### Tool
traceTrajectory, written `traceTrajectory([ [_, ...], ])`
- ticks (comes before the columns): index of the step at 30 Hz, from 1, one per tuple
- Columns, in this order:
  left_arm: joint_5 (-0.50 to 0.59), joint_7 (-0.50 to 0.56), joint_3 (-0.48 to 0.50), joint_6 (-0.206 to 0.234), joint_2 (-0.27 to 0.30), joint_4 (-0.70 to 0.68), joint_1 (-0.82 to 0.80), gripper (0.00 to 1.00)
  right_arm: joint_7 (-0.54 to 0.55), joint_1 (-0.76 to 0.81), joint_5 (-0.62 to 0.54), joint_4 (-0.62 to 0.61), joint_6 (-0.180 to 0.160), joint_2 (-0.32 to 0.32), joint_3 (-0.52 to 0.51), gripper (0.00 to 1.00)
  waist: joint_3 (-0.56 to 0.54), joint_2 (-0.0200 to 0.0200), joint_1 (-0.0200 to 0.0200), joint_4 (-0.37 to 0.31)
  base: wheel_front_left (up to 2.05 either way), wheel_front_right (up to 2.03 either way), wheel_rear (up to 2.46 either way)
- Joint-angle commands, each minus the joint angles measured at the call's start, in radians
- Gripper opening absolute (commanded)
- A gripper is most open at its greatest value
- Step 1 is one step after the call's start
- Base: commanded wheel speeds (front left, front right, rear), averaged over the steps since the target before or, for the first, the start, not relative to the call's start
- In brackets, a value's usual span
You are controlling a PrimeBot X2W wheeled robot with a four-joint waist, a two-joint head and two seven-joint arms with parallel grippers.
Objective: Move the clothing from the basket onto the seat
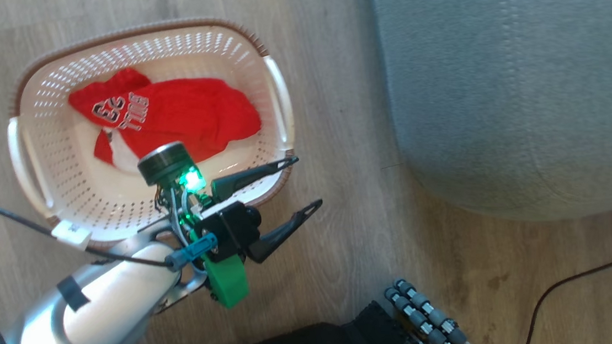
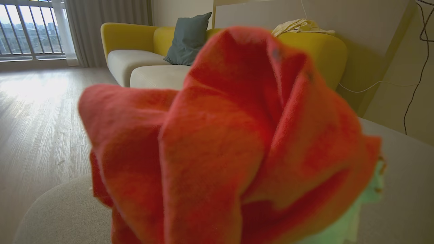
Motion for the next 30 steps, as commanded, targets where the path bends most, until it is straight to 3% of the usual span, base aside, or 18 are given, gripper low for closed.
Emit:
traceTrajectory([
  [1,-0.007,-0.005,0.015,-0.001,-0.001,-0.032,-0.015,1.00,0.004,-0.028,-0.015,0.009,0.000,-0.046,0.034,0.00,0.019,0.0000,-0.0001,0.023,0.00,0.00,0.00],
  [5,-0.006,-0.005,0.016,-0.001,-0.004,-0.032,-0.026,1.00,0.014,-0.061,-0.035,0.097,0.000,-0.068,0.068,0.00,0.035,0.0000,-0.0001,0.038,0.00,0.00,0.00],
  [14,-0.002,-0.005,0.025,-0.001,-0.013,-0.031,-0.041,1.00,0.003,-0.117,-0.071,0.322,0.000,-0.103,-0.019,0.00,0.059,0.0000,-0.0001,0.071,0.00,0.00,0.00],
  [22,0.001,-0.005,0.025,-0.001,-0.037,-0.042,-0.046,1.00,-0.001,-0.124,-0.149,0.418,0.000,-0.099,-0.040,0.00,0.047,0.0000,-0.0001,0.079,0.00,0.00,0.00],
  [23,0.001,-0.005,0.027,-0.001,-0.039,-0.043,-0.047,1.00,-0.001,-0.126,-0.151,0.422,0.000,-0.100,-0.049,0.47,0.045,0.0000,-0.0001,0.079,0.00,0.00,0.00],
  [24,0.001,-0.005,0.030,-0.001,-0.042,-0.044,-0.048,1.00,-0.002,-0.127,-0.151,0.425,0.000,-0.101,-0.063,1.00,0.041,0.0000,-0.0001,0.079,0.00,0.00,0.00],
  [30,-0.005,-0.005,0.045,-0.001,-0.055,-0.047,-0.033,1.00,-0.004,-0.119,-0.185,0.438,0.000,-0.070,-0.078,1.00,-0.010,0.0000,-0.0001,0.072,0.00,0.00,0.00],
])
